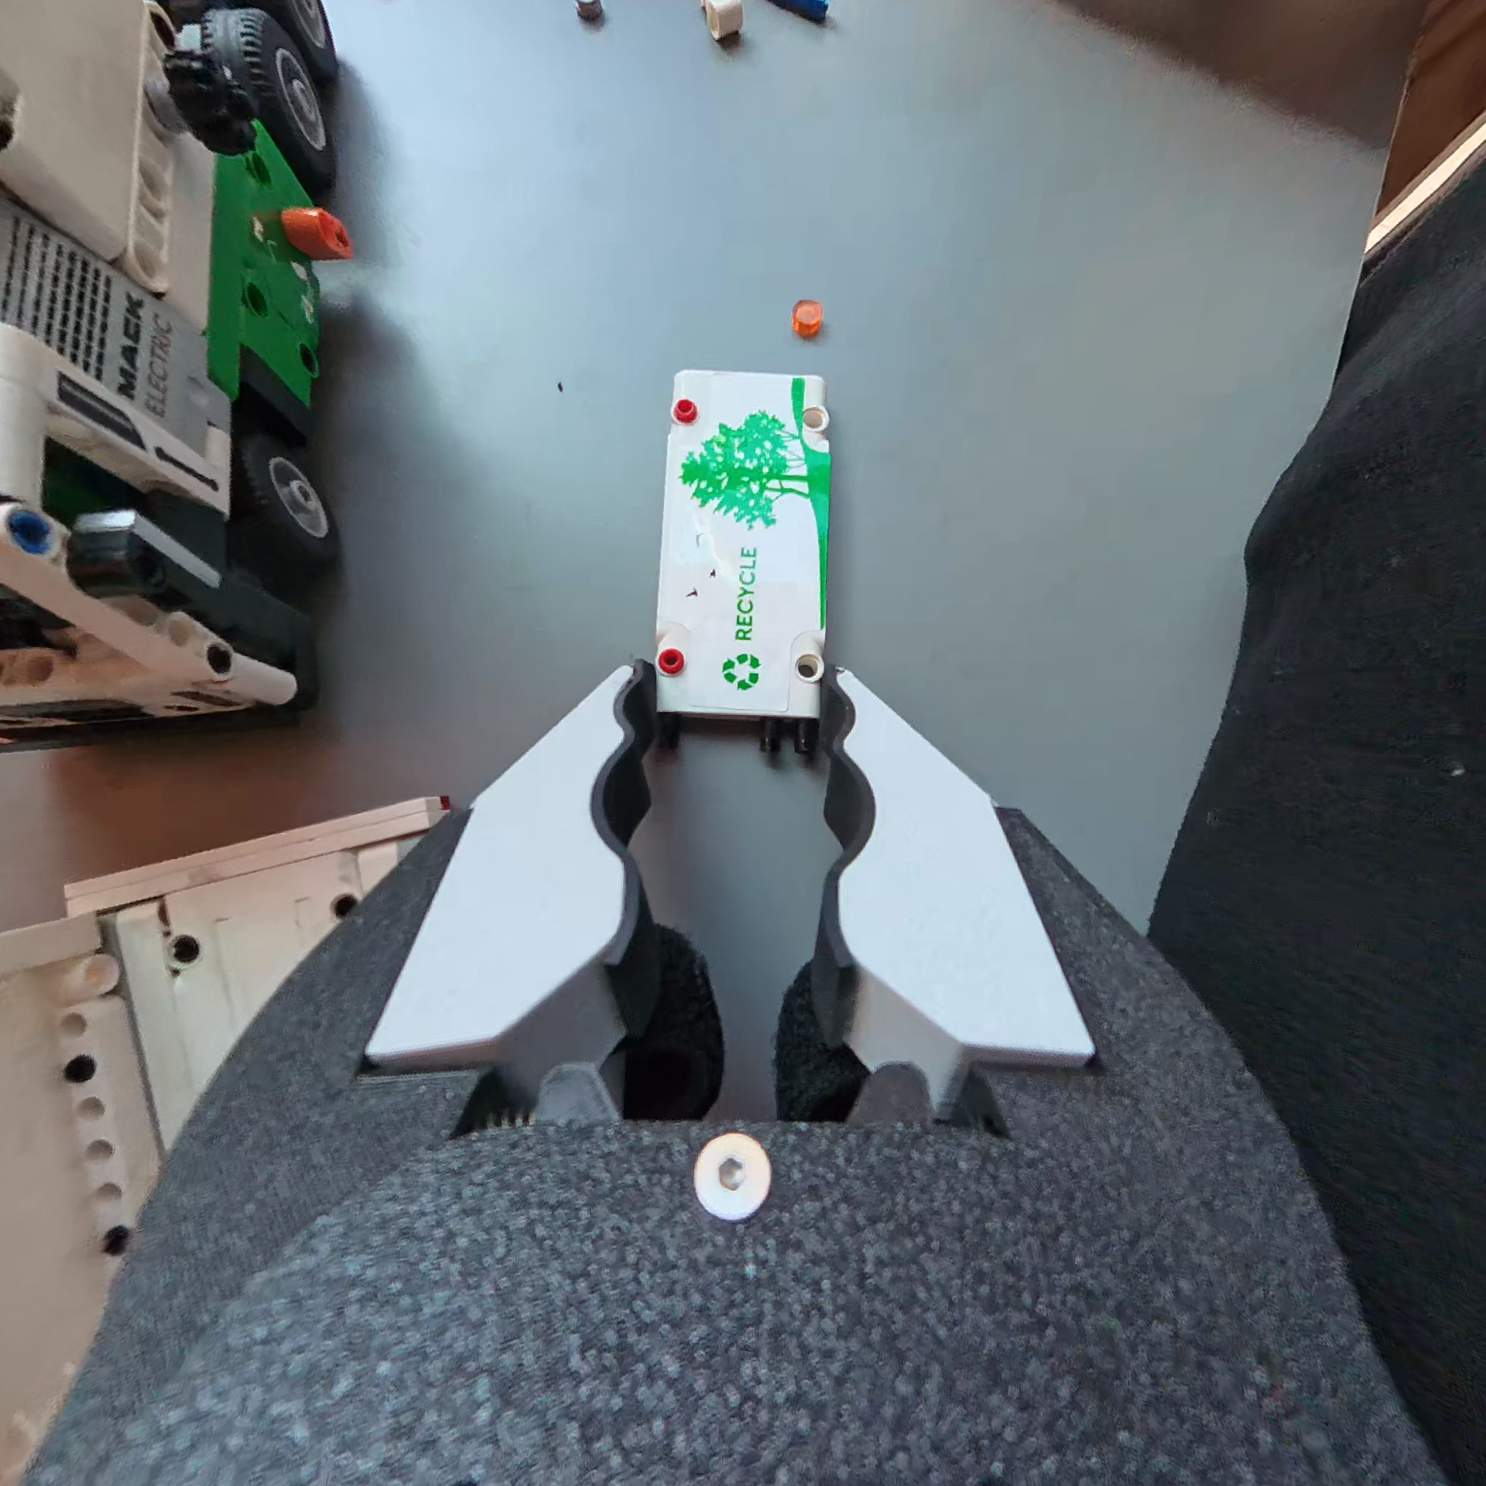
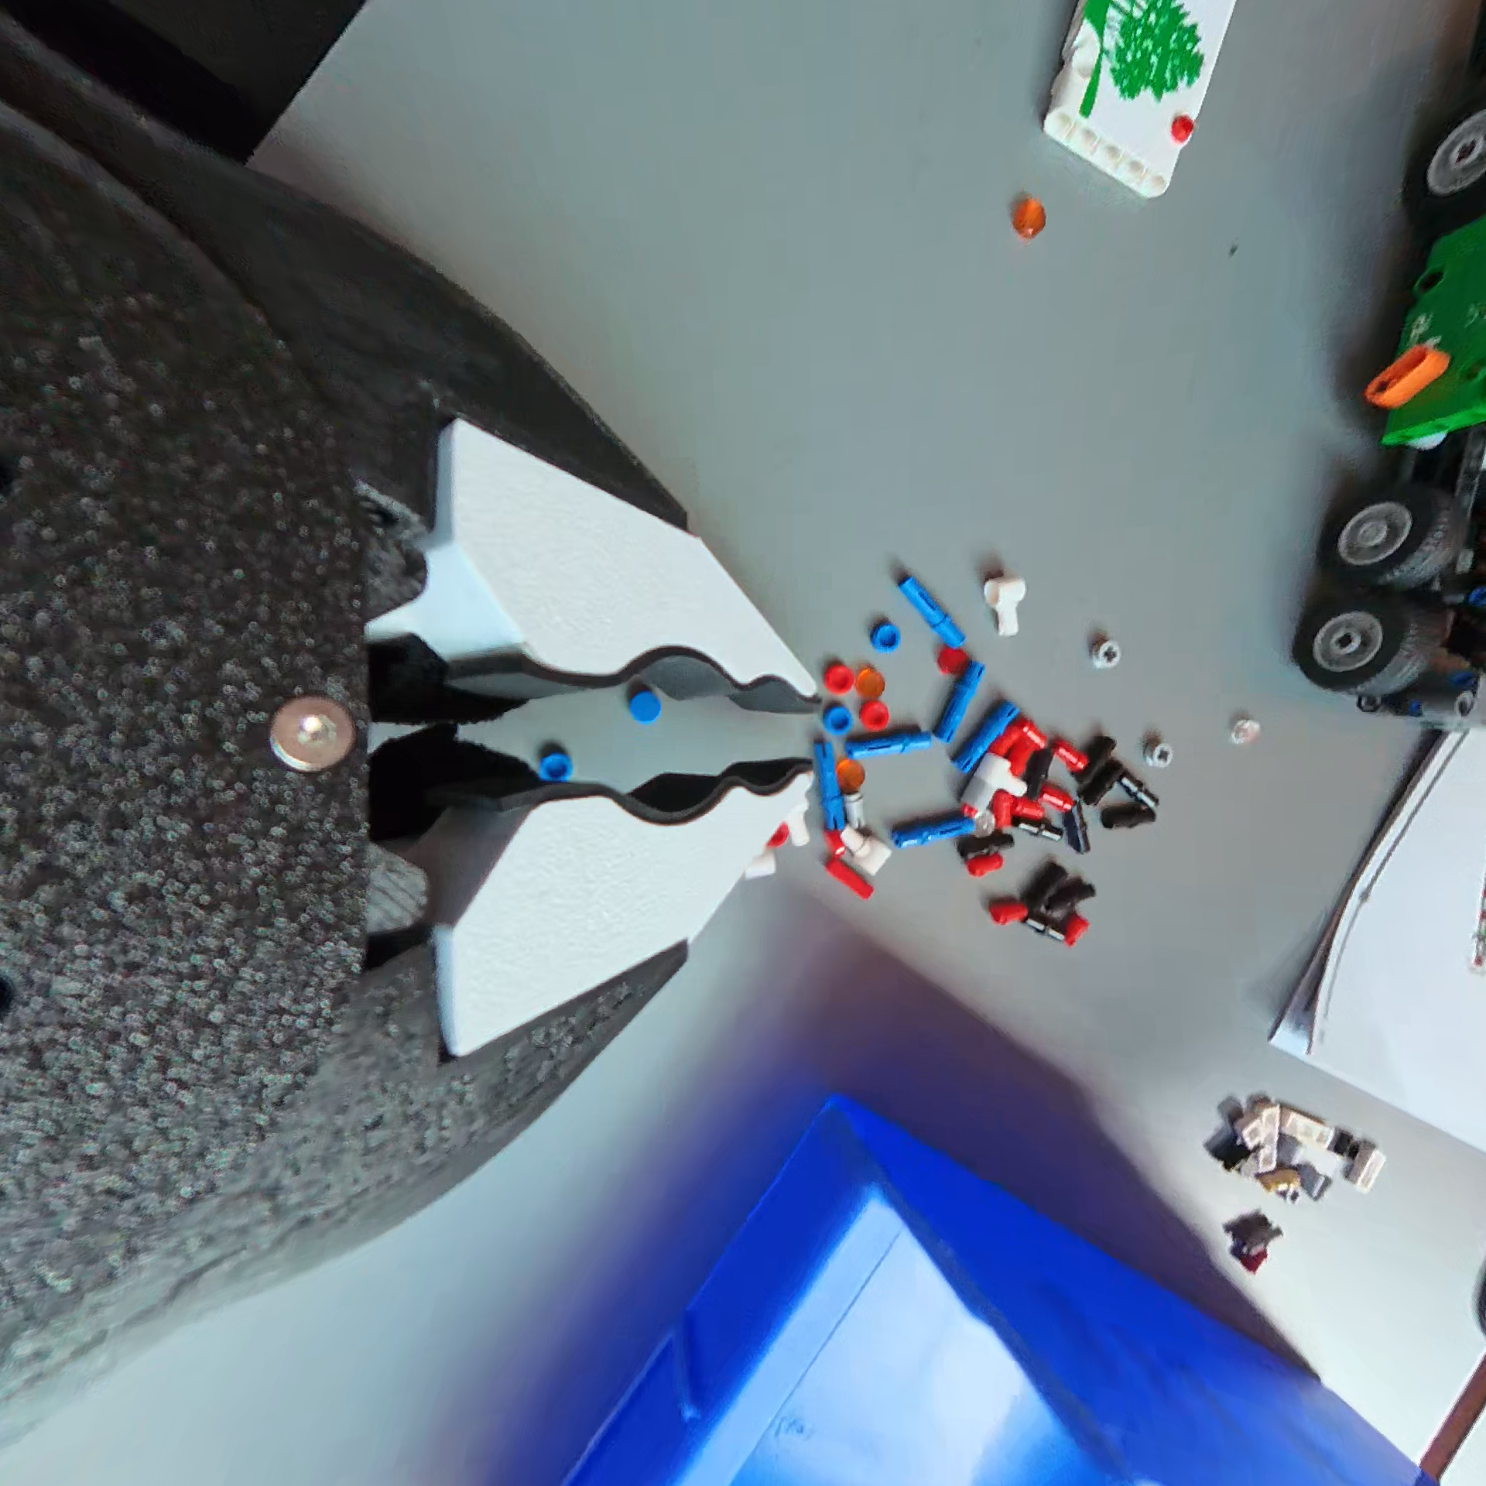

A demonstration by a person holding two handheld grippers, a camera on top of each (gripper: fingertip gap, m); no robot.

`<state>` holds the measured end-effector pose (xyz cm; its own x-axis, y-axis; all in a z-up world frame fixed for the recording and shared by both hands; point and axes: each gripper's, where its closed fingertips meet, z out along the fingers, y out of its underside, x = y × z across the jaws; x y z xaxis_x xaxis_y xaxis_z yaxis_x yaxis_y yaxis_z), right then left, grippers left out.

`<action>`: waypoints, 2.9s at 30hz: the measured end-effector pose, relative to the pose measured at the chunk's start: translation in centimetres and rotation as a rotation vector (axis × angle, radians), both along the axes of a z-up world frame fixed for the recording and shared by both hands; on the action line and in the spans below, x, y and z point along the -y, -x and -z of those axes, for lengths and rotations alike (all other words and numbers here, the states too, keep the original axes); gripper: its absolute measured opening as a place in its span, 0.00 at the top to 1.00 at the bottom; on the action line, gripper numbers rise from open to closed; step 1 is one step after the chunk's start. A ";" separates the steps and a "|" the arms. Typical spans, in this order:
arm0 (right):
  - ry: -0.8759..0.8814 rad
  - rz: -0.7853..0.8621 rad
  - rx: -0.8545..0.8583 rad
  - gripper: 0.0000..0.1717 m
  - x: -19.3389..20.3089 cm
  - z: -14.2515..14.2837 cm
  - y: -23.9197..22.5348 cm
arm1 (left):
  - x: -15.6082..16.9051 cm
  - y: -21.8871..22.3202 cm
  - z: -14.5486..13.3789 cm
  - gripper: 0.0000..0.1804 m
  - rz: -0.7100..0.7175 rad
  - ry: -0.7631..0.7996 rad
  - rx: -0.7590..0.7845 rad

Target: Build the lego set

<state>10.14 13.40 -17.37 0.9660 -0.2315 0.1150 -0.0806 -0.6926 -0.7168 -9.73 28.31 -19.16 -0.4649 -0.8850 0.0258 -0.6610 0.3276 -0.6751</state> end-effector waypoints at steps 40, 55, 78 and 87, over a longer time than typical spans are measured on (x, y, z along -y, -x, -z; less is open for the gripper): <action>-0.790 -0.614 0.144 0.97 -13.0 -12.0 17.3 | 1.3 -1.1 -14.6 0.88 -0.059 1.371 0.085; -0.825 -0.743 0.123 0.97 -14.0 -12.8 20.6 | 1.8 0.6 -14.7 0.97 0.028 1.681 0.002; -0.384 -0.428 -0.794 0.89 -13.8 -6.8 18.6 | 0.3 -2.0 -7.3 0.97 0.113 -0.330 0.403; -0.402 -0.393 -0.929 0.96 -14.2 -5.7 18.4 | 1.2 -2.1 -7.2 0.97 0.150 -0.385 0.429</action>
